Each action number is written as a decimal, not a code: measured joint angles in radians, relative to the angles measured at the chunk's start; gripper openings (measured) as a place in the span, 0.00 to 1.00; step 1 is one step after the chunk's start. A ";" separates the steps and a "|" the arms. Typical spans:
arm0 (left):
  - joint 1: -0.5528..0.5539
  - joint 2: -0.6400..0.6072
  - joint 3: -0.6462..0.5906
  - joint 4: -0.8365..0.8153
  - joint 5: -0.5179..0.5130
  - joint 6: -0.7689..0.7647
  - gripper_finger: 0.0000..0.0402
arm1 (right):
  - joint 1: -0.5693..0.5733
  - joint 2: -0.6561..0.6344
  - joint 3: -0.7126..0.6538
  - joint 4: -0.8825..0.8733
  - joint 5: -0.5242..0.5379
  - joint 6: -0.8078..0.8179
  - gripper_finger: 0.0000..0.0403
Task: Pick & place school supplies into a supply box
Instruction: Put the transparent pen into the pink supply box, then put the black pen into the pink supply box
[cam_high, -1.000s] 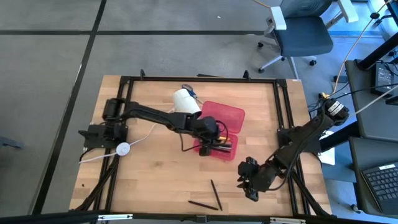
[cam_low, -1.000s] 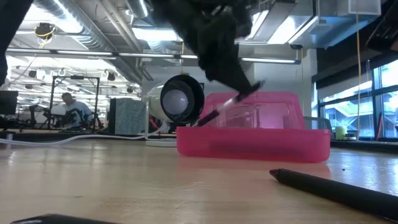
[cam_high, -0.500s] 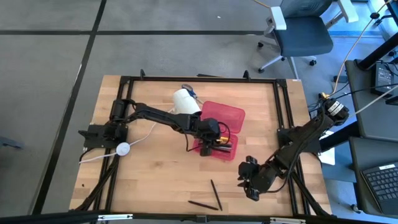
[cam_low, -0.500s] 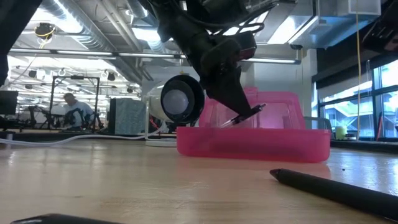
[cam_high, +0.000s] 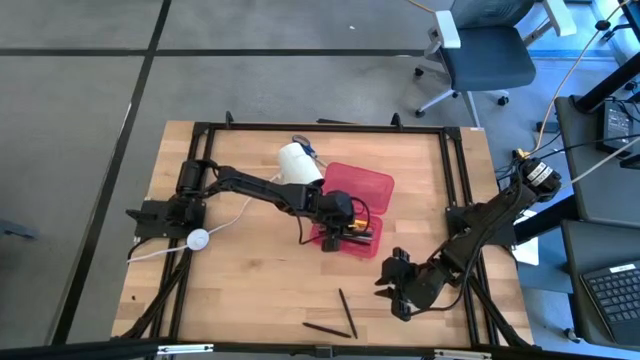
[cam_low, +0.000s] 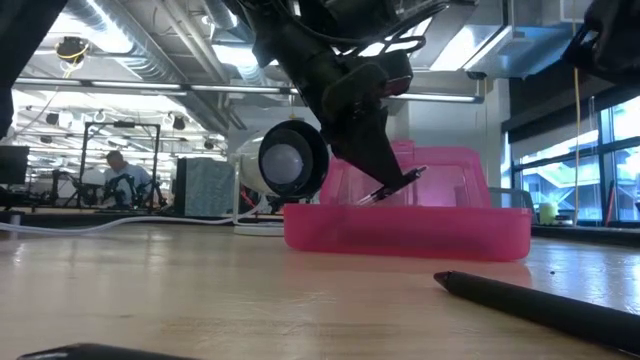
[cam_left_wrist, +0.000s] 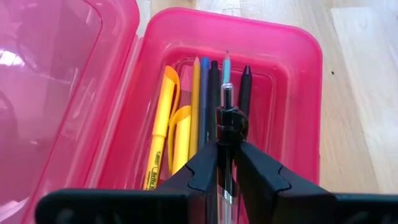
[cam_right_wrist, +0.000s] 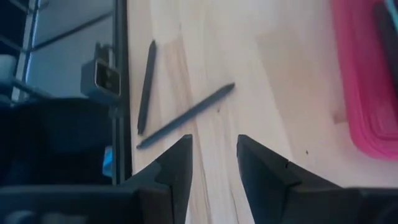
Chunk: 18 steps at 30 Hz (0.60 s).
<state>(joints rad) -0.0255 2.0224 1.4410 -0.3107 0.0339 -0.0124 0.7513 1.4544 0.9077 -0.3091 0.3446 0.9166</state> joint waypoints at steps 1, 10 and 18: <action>0.000 0.000 0.000 0.000 0.000 0.001 0.13 | 0.000 0.000 0.000 0.007 0.013 0.010 0.32; 0.000 0.008 -0.001 -0.006 0.003 0.034 0.18 | 0.000 0.026 0.001 0.014 0.122 0.157 0.32; -0.004 -0.005 -0.001 -0.013 0.004 0.085 0.28 | 0.000 0.119 0.001 0.198 0.209 0.177 0.32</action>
<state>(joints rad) -0.0293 2.0177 1.4395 -0.3236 0.0376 0.0722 0.7509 1.5737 0.9085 -0.1113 0.5535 1.0937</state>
